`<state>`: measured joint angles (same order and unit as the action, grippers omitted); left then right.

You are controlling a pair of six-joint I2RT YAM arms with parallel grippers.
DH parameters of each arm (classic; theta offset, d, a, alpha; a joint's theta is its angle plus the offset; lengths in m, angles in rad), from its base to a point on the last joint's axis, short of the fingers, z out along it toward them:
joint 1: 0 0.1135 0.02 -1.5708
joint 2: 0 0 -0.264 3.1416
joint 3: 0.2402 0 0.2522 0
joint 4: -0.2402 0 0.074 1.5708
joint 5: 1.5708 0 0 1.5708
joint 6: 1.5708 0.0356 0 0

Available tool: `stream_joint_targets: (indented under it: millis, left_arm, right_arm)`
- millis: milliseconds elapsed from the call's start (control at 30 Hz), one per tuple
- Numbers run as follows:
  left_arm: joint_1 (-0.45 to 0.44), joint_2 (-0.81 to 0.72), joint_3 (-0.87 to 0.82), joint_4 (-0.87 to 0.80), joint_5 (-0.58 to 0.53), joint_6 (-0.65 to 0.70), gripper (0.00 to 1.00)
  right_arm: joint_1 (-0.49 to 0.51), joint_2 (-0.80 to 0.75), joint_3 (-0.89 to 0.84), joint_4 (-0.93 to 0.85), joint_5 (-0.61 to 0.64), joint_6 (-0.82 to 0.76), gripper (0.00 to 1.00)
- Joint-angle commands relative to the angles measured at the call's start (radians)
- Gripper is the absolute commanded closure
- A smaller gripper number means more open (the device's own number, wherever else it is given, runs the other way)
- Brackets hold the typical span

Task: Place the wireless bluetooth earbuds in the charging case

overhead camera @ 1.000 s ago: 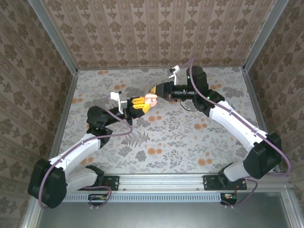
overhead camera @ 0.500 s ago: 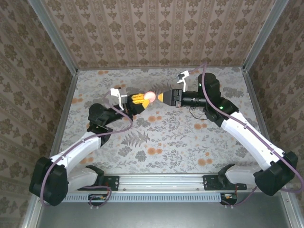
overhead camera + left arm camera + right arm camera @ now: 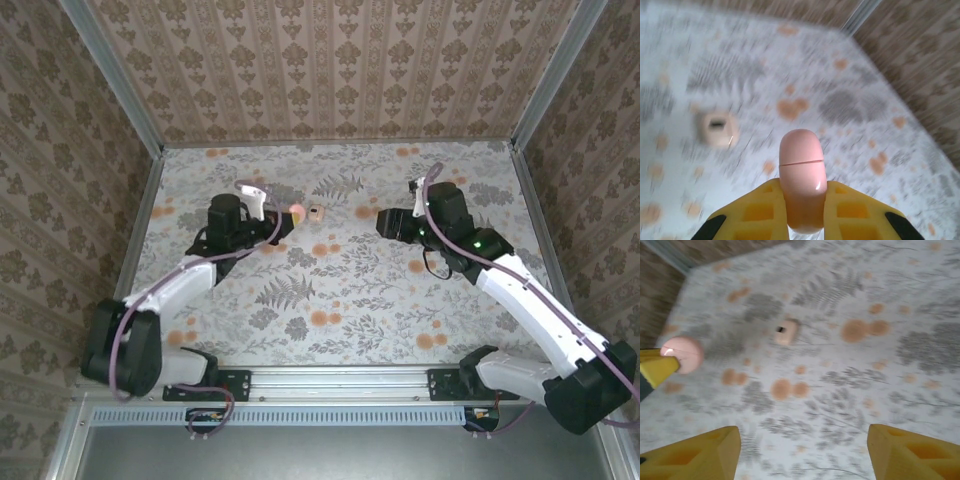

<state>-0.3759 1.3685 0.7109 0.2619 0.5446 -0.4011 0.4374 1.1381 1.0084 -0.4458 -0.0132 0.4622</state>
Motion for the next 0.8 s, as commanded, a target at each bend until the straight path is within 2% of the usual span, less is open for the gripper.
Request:
stream_joint_targets:
  millis: [0, 133, 233, 333, 400, 600, 667, 767]
  left_arm:
    - [-0.012, 0.092, -0.002, -0.109, 0.018, -0.017, 1.0]
    - [-0.031, 0.175, -0.005, -0.117, 0.003, -0.014, 0.97]
    - [-0.025, 0.216, 0.003, -0.151, -0.011, 0.001, 0.92]
    - [0.013, 0.232, 0.006, -0.179, -0.013, 0.036, 0.8]
    - [0.046, 0.245, 0.027, -0.245, -0.016, 0.073, 0.71]
    - [0.105, 0.179, 0.1, -0.465, -0.123, 0.204, 0.47]
    - [0.121, 0.139, 0.134, -0.533, -0.182, 0.251, 0.39]
    - [0.142, 0.068, 0.169, -0.572, -0.297, 0.323, 0.25]
  right_arm:
    - [-0.014, 0.039, -0.025, -0.051, 0.192, -0.059, 0.28]
    - [-0.051, 0.048, -0.076, -0.017, 0.287, -0.052, 0.22]
    - [-0.082, 0.035, -0.119, 0.031, 0.363, -0.08, 0.12]
    - [-0.1, 0.044, -0.165, 0.099, 0.459, -0.164, 0.01]
    - [-0.125, 0.07, -0.175, 0.121, 0.52, -0.192, 0.0]
    - [-0.24, 0.14, -0.22, 0.223, 0.482, -0.206, 0.0]
    - [-0.264, 0.146, -0.263, 0.31, 0.472, -0.235, 0.0]
    - [-0.287, 0.153, -0.372, 0.533, 0.454, -0.341, 0.0]
